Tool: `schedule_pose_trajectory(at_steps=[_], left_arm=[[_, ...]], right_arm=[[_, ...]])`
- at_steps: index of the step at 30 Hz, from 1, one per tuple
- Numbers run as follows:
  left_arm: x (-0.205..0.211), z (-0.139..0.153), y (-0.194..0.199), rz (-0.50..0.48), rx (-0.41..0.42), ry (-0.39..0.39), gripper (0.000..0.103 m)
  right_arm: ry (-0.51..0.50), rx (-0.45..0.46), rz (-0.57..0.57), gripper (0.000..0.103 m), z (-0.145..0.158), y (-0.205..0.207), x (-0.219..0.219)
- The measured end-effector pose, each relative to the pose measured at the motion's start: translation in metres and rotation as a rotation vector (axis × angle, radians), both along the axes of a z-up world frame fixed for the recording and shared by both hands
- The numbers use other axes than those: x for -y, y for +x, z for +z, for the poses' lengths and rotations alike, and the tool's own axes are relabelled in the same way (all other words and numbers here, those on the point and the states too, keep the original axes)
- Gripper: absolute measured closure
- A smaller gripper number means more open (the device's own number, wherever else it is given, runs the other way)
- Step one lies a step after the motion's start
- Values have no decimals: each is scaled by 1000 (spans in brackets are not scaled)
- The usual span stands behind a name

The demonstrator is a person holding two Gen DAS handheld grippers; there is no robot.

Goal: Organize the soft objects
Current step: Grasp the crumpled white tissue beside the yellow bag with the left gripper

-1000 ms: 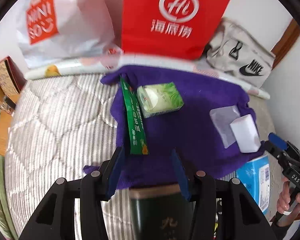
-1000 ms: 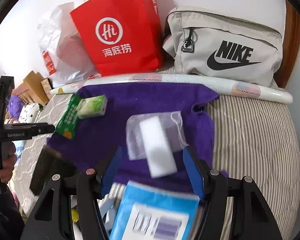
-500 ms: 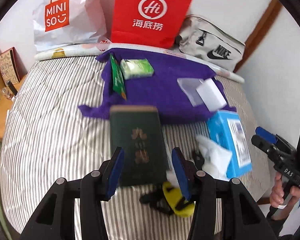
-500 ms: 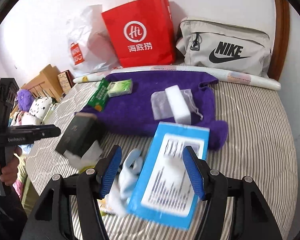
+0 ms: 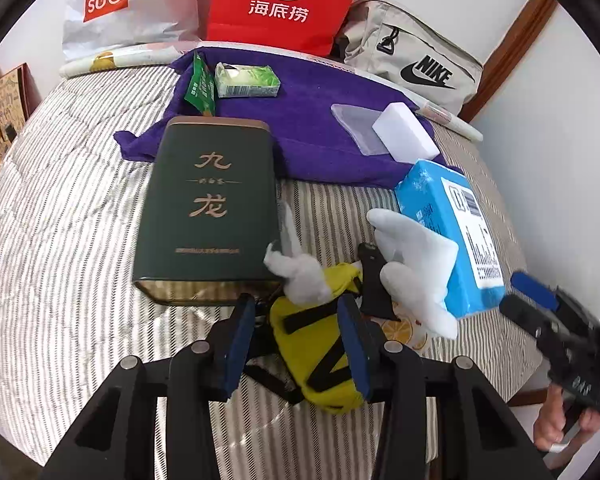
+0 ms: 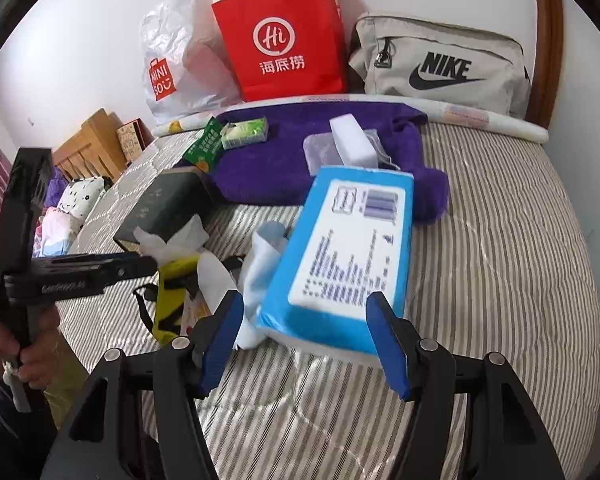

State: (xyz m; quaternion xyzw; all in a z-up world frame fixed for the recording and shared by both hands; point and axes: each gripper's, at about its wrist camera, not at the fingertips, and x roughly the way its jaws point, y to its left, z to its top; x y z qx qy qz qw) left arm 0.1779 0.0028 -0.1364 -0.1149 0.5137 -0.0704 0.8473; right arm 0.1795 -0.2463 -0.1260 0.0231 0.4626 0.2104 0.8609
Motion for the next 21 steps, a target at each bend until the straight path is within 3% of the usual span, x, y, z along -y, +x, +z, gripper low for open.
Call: schedule_pose_trajectory(at_steps=[4,7,14,21], left_arm=[[3,-3,5,16,-10,-3,64],[7,-7,6,20,-26,-2,77],[0,-8,5,34,-38,-45,90],[-4,6,-15,-2,16,-43,90]], right_arm=[[7,-8,-7,40,-6,-4,5],[-9,-14,-2,40,-12,-7,4],[-38,15,10,40,-13,-13,3],[-38,15,11,40,-11,-20,0]])
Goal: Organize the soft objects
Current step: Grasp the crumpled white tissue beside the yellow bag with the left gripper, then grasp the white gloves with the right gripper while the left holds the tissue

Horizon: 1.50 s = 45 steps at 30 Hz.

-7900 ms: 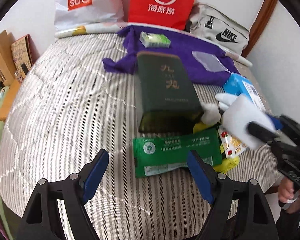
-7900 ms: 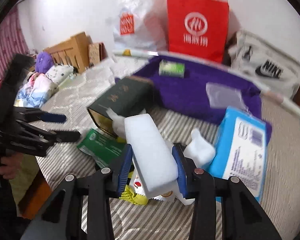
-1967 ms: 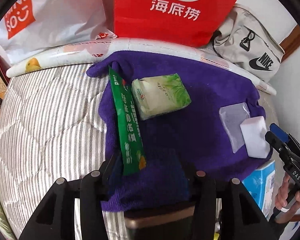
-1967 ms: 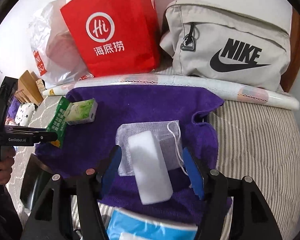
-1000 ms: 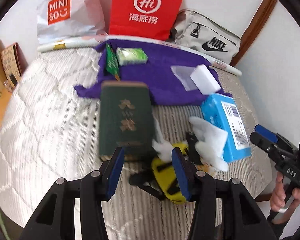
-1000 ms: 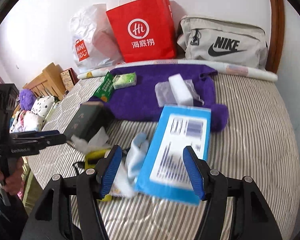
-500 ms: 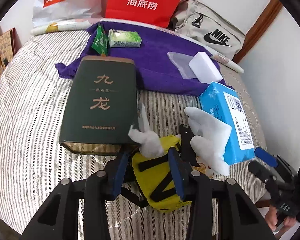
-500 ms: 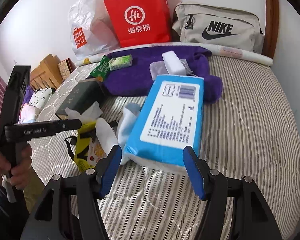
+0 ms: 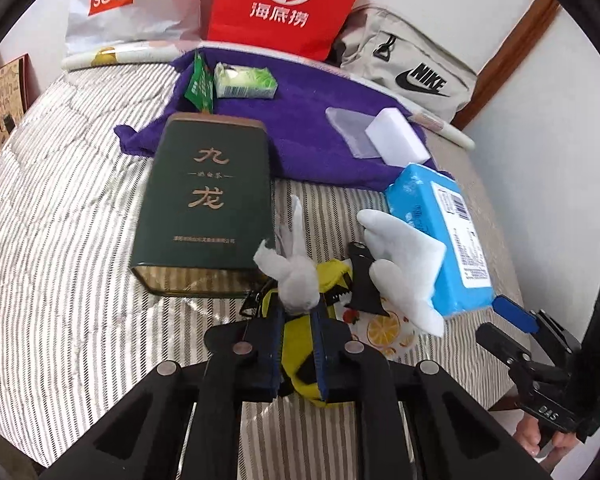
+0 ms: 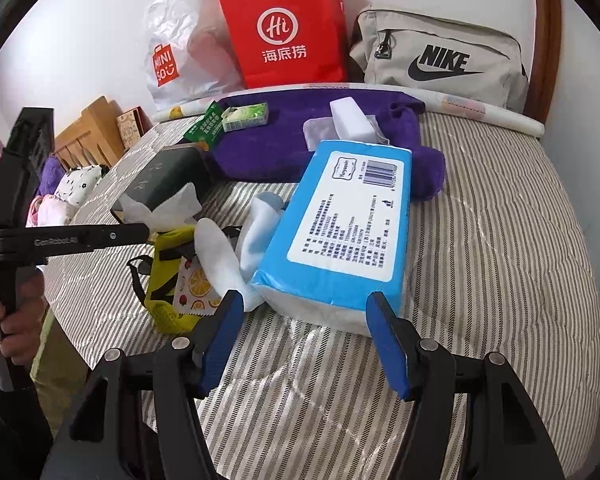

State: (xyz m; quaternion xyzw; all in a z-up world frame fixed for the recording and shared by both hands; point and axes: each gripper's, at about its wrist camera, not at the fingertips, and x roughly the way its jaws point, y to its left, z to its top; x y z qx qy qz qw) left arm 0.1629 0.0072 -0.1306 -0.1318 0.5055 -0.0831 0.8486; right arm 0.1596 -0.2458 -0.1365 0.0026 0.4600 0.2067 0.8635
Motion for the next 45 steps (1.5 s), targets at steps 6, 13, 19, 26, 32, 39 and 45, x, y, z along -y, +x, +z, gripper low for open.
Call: schedule_pose_trajectory(at_steps=[6,13,19,26,32,39,45], left_arm=[[-26,13,-28,-4,25,-20,90],[-71,2,-56,9,-11,-24,90],[-80,-46,-48,11,-109,21,88],[-67,-48,-42,-7,-52,137,62],[-60,-48,-26,-3,-20,221,52],[-76,-49,-17,58,23,207,60],[-93,-47,-18,57,38,166,81]], right_arm=[[-8,11,10,40,5,-11,-6],[-20,14,26,40,6,-21,-19],[-36,-9,35,40,0,-26,-29],[-25,3,44,40,2,-43,-31],[-21,-1,88,40,1,-50,-46],[-34,43,118,40,4,-41,-68],[-105,120,151,58,1,-21,-94]])
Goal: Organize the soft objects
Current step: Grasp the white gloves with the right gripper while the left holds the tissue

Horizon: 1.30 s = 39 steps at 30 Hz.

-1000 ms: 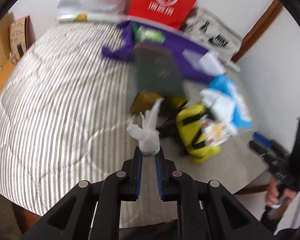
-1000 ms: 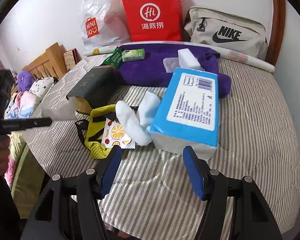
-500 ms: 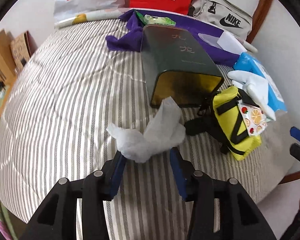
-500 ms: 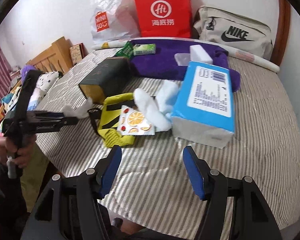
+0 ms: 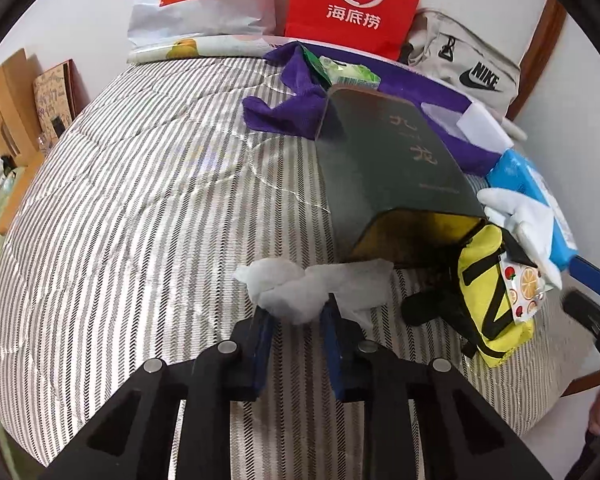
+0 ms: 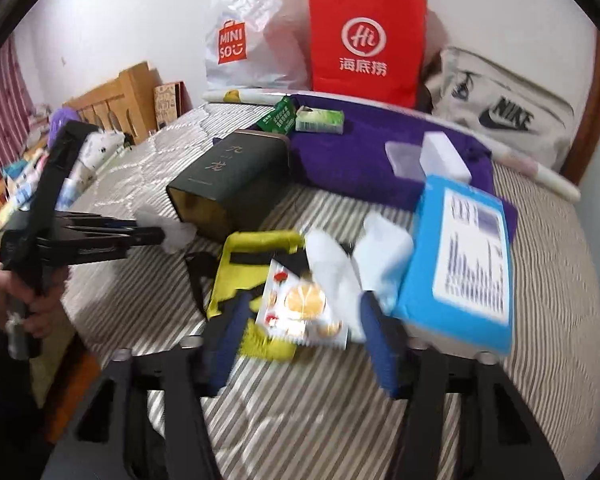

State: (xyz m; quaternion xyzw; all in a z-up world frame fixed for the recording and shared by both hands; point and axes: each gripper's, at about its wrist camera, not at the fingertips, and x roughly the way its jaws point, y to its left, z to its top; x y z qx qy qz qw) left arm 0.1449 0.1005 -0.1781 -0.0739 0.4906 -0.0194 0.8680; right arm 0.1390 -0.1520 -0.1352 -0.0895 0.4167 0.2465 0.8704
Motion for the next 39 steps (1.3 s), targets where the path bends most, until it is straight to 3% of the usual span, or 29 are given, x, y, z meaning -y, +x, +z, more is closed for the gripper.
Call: schedule_pose_trajectory(at_steps=[2,7,8,9,12,19,26,34,39], left_arm=[[-3,1,-1,1,4,-2,81],[-8,5,-7,-6,7,-34,81],[-8,5,-7,-7,6,-38,81],[-9,5,-7,-6,5,-45,81],[-8,2,-5,-14,-13,-60,80],[-3,-1,-6,-13,-22,-37,79],[-2,-1,-6,1,-33,-37,79],[-2,-1,-6,0,-43,-33,76],[-1,1,-10,1,-44,-14,68]], right_arm=[[-31,9,11,69,-4,8,-7],[-100,-11,-8,78,-19,21,-9],[-108,-15,-11,94,-22,23,-9],[-115,-18,-9,98,-23,23,-9],[-112,14,-10,101,-18,19,-7],[91,60,-23,101,22,2,19],[200,131,-94,101,55,-1,44],[248,200,-107,101,89,-18,64],[246,213,-120,101,98,-44,83]])
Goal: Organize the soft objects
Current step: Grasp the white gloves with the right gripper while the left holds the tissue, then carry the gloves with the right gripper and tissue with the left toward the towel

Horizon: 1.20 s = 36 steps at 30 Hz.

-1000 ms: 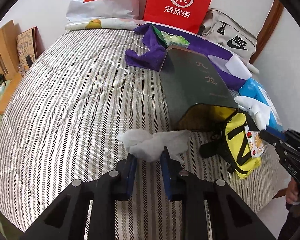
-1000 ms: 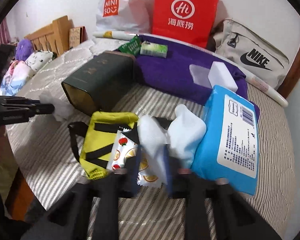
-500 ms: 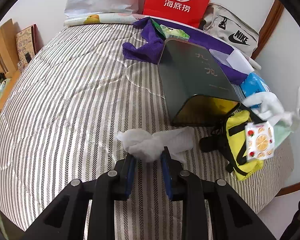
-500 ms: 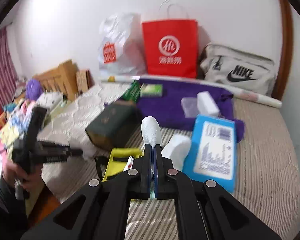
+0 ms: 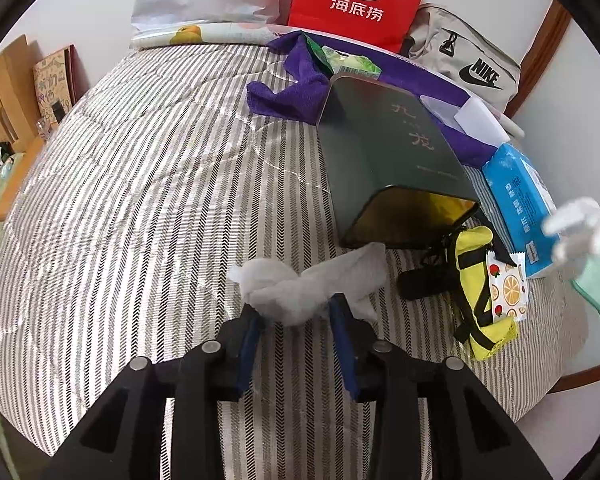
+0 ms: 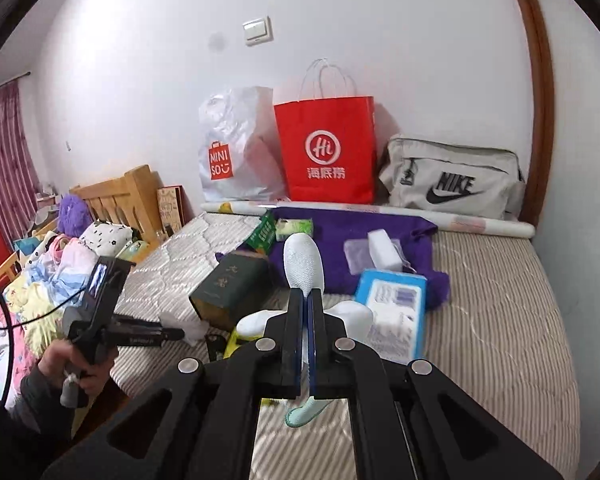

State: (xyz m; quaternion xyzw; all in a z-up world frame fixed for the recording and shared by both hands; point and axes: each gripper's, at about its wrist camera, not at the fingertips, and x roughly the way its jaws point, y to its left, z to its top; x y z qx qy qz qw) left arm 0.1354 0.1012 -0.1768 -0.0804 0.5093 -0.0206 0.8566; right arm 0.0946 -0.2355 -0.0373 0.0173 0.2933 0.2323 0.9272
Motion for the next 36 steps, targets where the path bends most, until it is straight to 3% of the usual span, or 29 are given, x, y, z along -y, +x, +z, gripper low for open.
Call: schedule_pose_trajectory(at_steps=[7,12,16,18,20,23,25,31,33,36], left_arm=[[1,6,-6,-6,40,33,41],[14,3,4,-14,26,130,41],[23,-3,11,-21,22,187,42],[23,-3,11,-33,27,155,55],[23,-2,9,-38,35,148,66],[27,-1,8,-51,38,147,73],[29,-1,7,-64,37,132,84],[30,0,6,-70,33,104,90],[27,1,5,-68,30,74,91],[23,2,2,-64,35,30,91]], right_arm=[[-93,-157,-19,101,-54,-3,13],[-149,-242,-29,99,-103,7,11],[-172,-253,-56,98,-117,9,15],[-168,-242,-56,83,-114,5,19],[-155,-215,-67,44,-109,0,25],[-121,-157,-88,29,-104,-6,36],[-116,-170,-101,25,-108,3,38],[-98,-276,-122,25,-139,37,36],[-74,-298,-115,30,-147,43,34],[-60,-343,-105,59,-158,48,32]])
